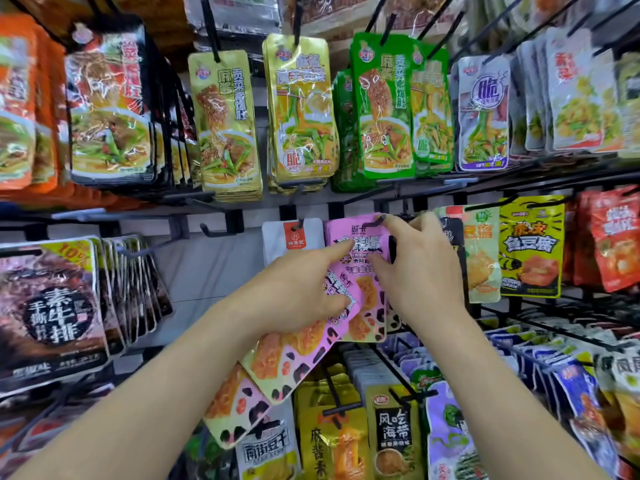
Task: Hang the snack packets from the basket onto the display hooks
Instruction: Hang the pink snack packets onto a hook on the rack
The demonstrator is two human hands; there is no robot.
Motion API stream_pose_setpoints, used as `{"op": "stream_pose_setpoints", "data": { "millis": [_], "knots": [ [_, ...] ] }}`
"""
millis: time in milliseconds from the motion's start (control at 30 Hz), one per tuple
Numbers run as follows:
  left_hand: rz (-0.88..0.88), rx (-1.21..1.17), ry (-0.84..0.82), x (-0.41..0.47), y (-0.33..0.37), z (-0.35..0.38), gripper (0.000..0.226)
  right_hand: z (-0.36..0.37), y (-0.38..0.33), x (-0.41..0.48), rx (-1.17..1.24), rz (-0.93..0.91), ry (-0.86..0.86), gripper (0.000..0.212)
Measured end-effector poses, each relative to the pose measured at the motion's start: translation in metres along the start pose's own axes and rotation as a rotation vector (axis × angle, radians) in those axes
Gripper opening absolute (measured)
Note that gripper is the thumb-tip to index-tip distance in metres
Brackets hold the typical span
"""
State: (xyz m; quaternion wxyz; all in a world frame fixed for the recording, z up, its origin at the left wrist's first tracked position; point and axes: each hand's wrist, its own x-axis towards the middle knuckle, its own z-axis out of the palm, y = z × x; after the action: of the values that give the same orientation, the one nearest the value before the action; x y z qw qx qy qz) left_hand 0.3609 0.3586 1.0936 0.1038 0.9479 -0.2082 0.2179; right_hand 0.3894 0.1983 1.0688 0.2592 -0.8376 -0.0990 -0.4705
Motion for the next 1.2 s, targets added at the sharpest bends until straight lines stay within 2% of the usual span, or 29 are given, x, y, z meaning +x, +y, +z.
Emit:
{"op": "stream_pose_setpoints", "data": {
  "millis": [200, 333, 467, 633, 767, 933, 1100, 1200],
  "knots": [
    [-0.035, 0.013, 0.020, 0.006, 0.001, 0.007, 0.077, 0.009, 0.007, -0.006, 0.094, -0.039, 0.039, 0.048],
    [-0.037, 0.047, 0.047, 0.013, 0.000, 0.010, 0.078, 0.018, 0.011, -0.005, 0.123, -0.078, 0.018, 0.054],
    [-0.043, 0.042, 0.029, 0.011, 0.000, 0.008, 0.080, 0.008, 0.014, 0.012, 0.092, -0.102, -0.145, 0.070],
    [-0.047, 0.007, 0.033, -0.002, -0.008, 0.007, 0.075, -0.007, 0.015, 0.038, 0.056, -0.094, -0.299, 0.063],
    [-0.044, 0.021, -0.012, -0.007, -0.008, 0.013, 0.073, -0.005, 0.018, 0.034, 0.107, -0.068, -0.385, 0.073],
    [-0.047, 0.036, -0.007, 0.000, -0.003, 0.016, 0.079, -0.003, 0.019, 0.030, 0.084, -0.094, -0.342, 0.076],
    [-0.077, 0.032, 0.004, 0.007, -0.001, 0.007, 0.085, -0.007, 0.018, 0.030, 0.033, -0.125, -0.182, 0.065],
    [-0.075, 0.034, 0.009, 0.015, 0.001, 0.003, 0.089, -0.005, 0.019, 0.031, 0.101, -0.128, -0.156, 0.063]
  ]
}}
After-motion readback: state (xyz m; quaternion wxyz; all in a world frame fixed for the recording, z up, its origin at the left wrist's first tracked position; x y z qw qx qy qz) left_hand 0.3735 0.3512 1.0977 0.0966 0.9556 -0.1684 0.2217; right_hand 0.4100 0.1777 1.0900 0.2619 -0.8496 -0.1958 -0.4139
